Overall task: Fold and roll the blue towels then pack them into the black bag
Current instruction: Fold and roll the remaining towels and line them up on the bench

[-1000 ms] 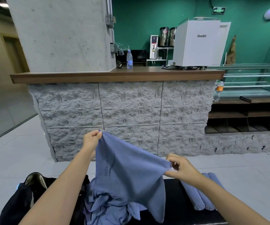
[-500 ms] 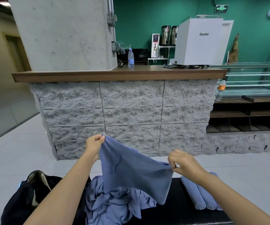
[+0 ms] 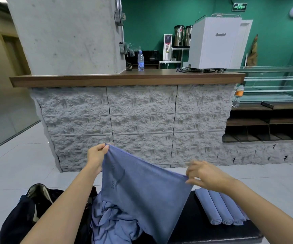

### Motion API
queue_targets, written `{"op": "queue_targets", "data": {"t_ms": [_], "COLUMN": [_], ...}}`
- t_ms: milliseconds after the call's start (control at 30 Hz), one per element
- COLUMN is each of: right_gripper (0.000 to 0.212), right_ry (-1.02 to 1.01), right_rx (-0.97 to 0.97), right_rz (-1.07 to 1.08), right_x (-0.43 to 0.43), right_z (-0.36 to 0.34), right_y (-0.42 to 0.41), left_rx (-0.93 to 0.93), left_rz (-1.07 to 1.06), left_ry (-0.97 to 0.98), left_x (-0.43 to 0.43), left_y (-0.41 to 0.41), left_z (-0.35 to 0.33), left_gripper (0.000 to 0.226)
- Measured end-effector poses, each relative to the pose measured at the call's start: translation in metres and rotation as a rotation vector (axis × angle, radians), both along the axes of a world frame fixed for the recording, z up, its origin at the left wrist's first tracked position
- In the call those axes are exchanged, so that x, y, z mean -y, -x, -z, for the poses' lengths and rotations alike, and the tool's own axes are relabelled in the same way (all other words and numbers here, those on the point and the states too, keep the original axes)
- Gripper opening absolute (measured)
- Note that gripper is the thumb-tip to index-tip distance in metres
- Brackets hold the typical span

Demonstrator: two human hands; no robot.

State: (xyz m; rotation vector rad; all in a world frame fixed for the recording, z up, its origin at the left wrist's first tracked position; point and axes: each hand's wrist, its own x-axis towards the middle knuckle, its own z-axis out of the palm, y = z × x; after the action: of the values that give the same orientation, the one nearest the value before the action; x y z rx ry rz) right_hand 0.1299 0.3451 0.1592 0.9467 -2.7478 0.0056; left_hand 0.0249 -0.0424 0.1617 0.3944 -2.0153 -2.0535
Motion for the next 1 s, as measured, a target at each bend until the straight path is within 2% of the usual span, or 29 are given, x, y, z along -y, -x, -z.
{"op": "queue_targets", "data": {"t_ms": [67, 133, 233, 300, 333, 367, 467, 500, 567, 633, 700, 767, 800, 833, 900, 933, 1000], "right_gripper": [0.027, 0.013, 0.029, 0.028, 0.024, 0.018, 0.006, 0.008, 0.016, 0.025, 0.023, 0.021, 0.021, 0.021, 0.024, 0.024, 0.023], "right_ry": [0.124, 0.396, 0.727, 0.912, 0.932, 0.865, 0.496, 0.451, 0.526, 0.800, 1.180, 1.476, 1.545, 1.557, 1.460, 1.422, 1.400], "right_rx": [0.195, 0.283, 0.169, 0.084, 0.063, 0.078, 0.122, 0.096, 0.080, 0.172, 0.412, 0.682, 0.732, 0.703, 0.452, 0.344, 0.281], "right_rz": [0.177, 0.338, 0.448, 0.456, 0.474, 0.499, 0.562, 0.568, 0.580, 0.546, 0.448, 0.393, 0.458, 0.573, 0.818, 0.854, 0.766], "right_x": [-0.001, 0.000, 0.008, 0.010, 0.011, 0.010, 0.006, 0.008, 0.009, 0.007, 0.006, 0.003, 0.002, 0.005, 0.020, 0.034, 0.069], "right_z": [-0.002, -0.004, -0.010, -0.017, -0.021, -0.022, -0.014, -0.014, -0.017, -0.021, -0.024, -0.022, -0.018, -0.014, -0.005, -0.004, -0.005], "right_y": [0.002, 0.006, 0.015, 0.019, 0.021, 0.024, 0.036, 0.039, 0.037, 0.031, 0.023, 0.024, 0.028, 0.032, 0.041, 0.044, 0.047], "left_rx": [-0.005, 0.000, 0.017, 0.006, 0.003, 0.004, 0.006, -0.007, -0.024, -0.036, -0.016, 0.091, 0.177, 0.267, 0.350, 0.326, 0.224], "left_rz": [0.006, 0.028, 0.093, 0.131, 0.140, 0.151, 0.190, 0.197, 0.190, 0.222, 0.281, 0.308, 0.292, 0.254, 0.132, 0.094, 0.106], "left_ry": [-0.012, -0.022, -0.021, -0.041, -0.043, -0.022, 0.031, 0.000, -0.039, -0.106, -0.209, -0.282, -0.284, -0.263, -0.196, -0.177, -0.166], "left_x": [0.000, 0.003, 0.007, 0.013, 0.015, 0.017, 0.017, 0.015, 0.017, 0.021, 0.028, 0.032, 0.031, 0.026, 0.004, -0.013, -0.055], "left_y": [-0.003, -0.005, -0.009, -0.015, -0.018, -0.020, -0.028, -0.028, -0.029, -0.031, -0.031, -0.029, -0.028, -0.026, -0.024, -0.024, -0.026], "left_z": [0.001, 0.004, 0.005, 0.008, 0.010, 0.015, 0.027, 0.028, 0.025, 0.021, 0.018, 0.015, 0.016, 0.017, 0.020, 0.019, 0.014], "left_gripper": [0.029, 0.033, 0.028, 0.021, 0.016, 0.013, 0.013, 0.013, 0.014, 0.015, 0.015, 0.012, 0.010, 0.009, 0.002, 0.002, 0.003]}}
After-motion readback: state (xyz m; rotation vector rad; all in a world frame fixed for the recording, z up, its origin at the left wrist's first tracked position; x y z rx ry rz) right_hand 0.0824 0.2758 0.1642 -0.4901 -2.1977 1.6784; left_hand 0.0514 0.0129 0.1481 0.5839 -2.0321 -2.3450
